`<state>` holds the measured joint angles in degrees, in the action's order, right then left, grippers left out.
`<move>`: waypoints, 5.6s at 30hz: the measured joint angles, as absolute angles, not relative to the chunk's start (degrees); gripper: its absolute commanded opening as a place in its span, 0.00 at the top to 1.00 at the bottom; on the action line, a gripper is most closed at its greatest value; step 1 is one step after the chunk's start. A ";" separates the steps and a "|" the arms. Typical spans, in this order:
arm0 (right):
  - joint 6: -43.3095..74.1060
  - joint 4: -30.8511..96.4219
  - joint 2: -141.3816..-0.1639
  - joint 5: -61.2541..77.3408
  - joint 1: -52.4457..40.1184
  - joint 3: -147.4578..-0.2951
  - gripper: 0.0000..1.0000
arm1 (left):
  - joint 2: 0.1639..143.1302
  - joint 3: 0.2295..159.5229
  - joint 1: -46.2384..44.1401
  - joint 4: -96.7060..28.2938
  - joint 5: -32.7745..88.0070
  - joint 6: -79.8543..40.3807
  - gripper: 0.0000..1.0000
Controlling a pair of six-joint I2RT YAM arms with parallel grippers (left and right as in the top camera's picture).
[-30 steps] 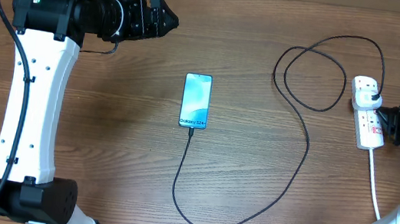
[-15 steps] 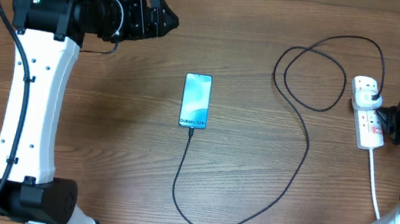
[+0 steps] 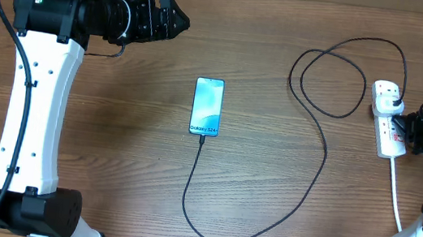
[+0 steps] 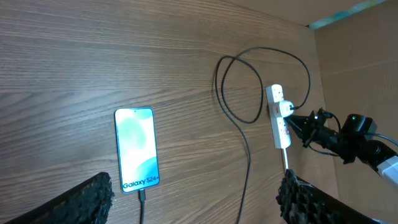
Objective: Plug charger to phone and switch on socket
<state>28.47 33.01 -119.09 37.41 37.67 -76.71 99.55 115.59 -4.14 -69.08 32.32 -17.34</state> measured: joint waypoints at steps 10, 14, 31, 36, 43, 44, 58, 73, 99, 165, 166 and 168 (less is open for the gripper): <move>28.47 35.14 -113.86 35.75 41.21 -78.17 0.96 | 99.55 115.59 -4.14 -69.01 32.32 -17.34 0.09; 28.45 35.11 -111.77 35.03 41.65 -79.31 0.96 | 99.55 115.59 -4.14 -69.01 32.32 -17.34 0.08; 23.40 37.15 -107.39 36.29 39.92 -79.31 0.96 | 99.55 115.59 -4.14 -69.01 31.92 -17.34 0.00; 20.84 40.62 -96.99 36.84 39.92 -79.61 0.96 | 99.55 115.59 -4.14 -69.01 30.37 -17.34 0.00; 17.06 48.40 -86.15 37.10 39.20 -83.07 0.96 | 99.55 115.59 -4.14 -69.01 27.27 -17.34 0.00; 16.32 49.82 -84.68 37.10 38.61 -83.72 0.96 | 99.55 115.59 -4.14 -69.01 26.85 -17.34 0.00; 7.01 69.60 -70.32 22.46 10.92 -93.34 0.95 | 99.55 115.59 -4.14 -68.99 24.80 -17.34 0.00; 5.93 80.36 -65.49 12.53 0.97 -93.71 0.00 | 99.55 115.59 -4.14 -68.99 24.77 -17.34 0.00; 4.45 62.85 -62.83 8.56 0.97 -87.11 0.00 | 99.55 115.59 -4.14 -68.99 24.77 -17.34 0.01; 4.32 4.32 -0.84 7.51 -3.09 -1.06 0.00 | 99.55 115.55 -4.14 -68.99 23.90 -17.34 0.00; 4.32 4.38 -0.84 7.51 -3.09 -1.06 0.00 | 99.55 115.55 -4.14 -68.99 23.90 -17.34 0.00; 4.32 4.34 -0.84 7.51 -3.09 -1.06 0.00 | 99.55 115.55 -4.14 -69.01 23.90 -17.34 0.00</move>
